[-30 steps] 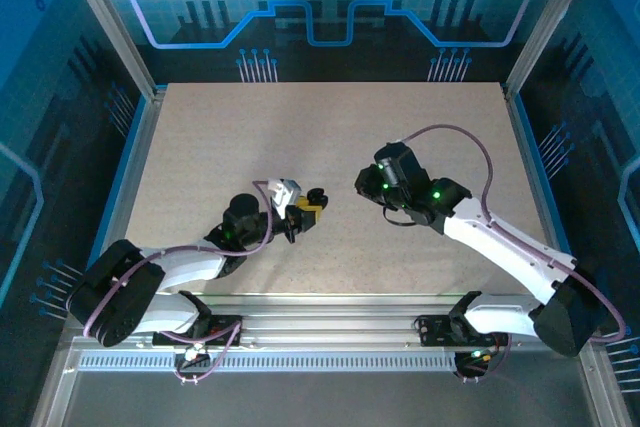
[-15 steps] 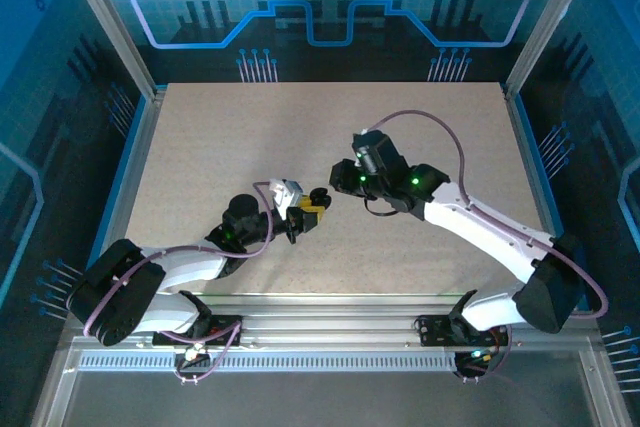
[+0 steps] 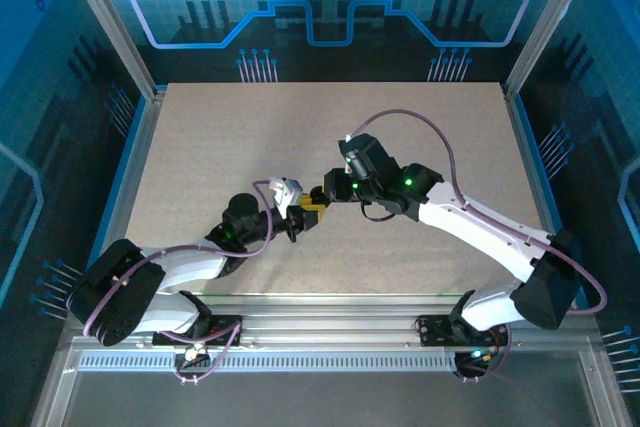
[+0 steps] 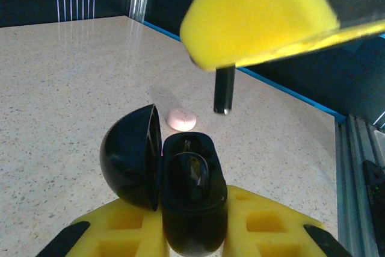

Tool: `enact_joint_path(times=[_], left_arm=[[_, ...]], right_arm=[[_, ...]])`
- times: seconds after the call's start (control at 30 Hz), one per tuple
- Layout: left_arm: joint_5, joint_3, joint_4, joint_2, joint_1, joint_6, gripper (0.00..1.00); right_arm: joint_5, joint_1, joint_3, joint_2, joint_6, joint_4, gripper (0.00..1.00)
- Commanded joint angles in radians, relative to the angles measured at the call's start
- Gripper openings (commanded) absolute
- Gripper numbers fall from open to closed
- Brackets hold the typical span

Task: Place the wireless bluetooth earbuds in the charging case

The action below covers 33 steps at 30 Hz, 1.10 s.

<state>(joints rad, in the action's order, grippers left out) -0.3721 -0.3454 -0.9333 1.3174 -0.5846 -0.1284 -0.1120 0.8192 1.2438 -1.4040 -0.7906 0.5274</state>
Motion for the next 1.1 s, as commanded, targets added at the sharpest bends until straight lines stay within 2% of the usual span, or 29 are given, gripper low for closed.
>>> enact_joint_path(times=[0.0,0.77,1.07], left_arm=[[-0.005,-0.026,-0.049,-0.027,-0.007,0.016,0.21],[0.008,-0.028,-0.008,-0.1,-0.007,-0.002,0.21],[0.025,-0.025,-0.026,-0.095,-0.007,-0.014,0.21]], right_arm=[[-0.032,0.022,0.032,-0.013,0.046,0.036,0.15],[-0.069,0.055,0.032,-0.025,0.124,0.014,0.15],[-0.077,0.085,0.057,-0.036,0.182,0.059,0.15]])
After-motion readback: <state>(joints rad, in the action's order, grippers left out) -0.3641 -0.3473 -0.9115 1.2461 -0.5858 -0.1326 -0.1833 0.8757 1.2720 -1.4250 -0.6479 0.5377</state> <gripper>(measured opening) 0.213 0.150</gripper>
